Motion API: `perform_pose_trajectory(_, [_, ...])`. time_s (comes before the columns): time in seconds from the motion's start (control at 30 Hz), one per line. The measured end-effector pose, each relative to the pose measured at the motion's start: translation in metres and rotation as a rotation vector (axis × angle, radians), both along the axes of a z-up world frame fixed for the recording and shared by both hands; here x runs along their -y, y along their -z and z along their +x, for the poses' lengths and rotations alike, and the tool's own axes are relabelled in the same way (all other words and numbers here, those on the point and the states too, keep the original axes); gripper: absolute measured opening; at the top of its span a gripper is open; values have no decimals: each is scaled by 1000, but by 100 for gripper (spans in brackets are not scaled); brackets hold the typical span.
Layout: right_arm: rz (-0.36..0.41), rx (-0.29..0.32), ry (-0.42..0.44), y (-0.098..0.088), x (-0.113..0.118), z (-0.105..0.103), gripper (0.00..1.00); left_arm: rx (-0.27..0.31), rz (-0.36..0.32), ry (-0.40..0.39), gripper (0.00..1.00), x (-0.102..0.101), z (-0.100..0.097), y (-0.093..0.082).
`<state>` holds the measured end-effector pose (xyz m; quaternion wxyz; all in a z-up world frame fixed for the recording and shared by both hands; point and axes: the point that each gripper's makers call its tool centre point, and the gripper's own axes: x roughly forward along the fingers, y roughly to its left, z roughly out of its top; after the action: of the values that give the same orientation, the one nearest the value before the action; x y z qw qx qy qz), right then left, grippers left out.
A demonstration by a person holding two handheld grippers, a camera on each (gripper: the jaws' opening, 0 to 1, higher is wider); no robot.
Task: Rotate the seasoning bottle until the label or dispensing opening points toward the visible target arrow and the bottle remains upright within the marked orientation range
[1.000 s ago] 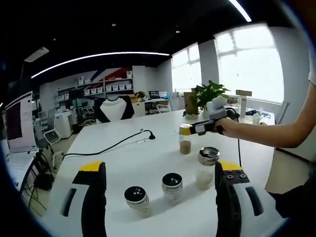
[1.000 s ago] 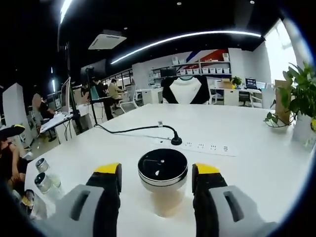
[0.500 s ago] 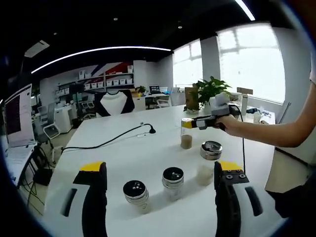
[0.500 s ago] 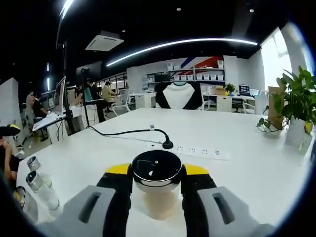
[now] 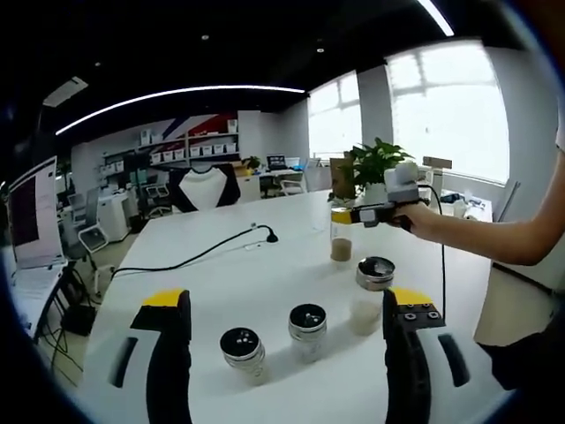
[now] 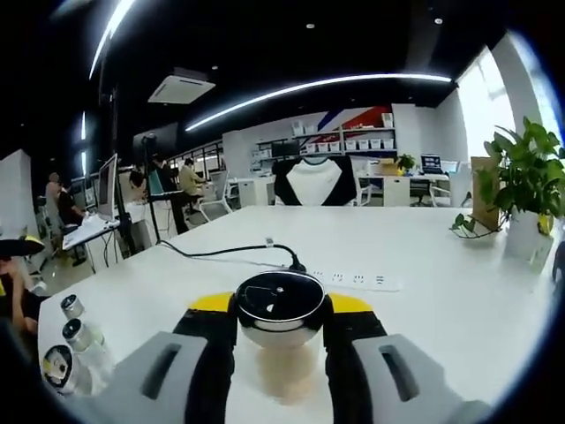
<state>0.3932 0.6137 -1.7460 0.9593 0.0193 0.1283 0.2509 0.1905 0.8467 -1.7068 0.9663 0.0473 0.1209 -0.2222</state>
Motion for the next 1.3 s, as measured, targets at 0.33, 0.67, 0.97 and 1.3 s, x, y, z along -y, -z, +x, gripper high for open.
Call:
perform_pose_trajectory(0.33, [38,31,0,-23,8,-22,35,17,4,-1,96,-2,-14,-10])
perform_pose_trajectory(0.67, [34,88,-4,-53,8,-48,35,43,-8,15,96,2,-33,-18])
perform_pose_trajectory(0.97, [3,104,-34,-55,3,-77,35,53,-24,36,96,8,-51,-19])
perform_pose_trajectory(1.3, [20,86,-28,-38,1,-125,35,57,-51,62,96,23,-71,-16])
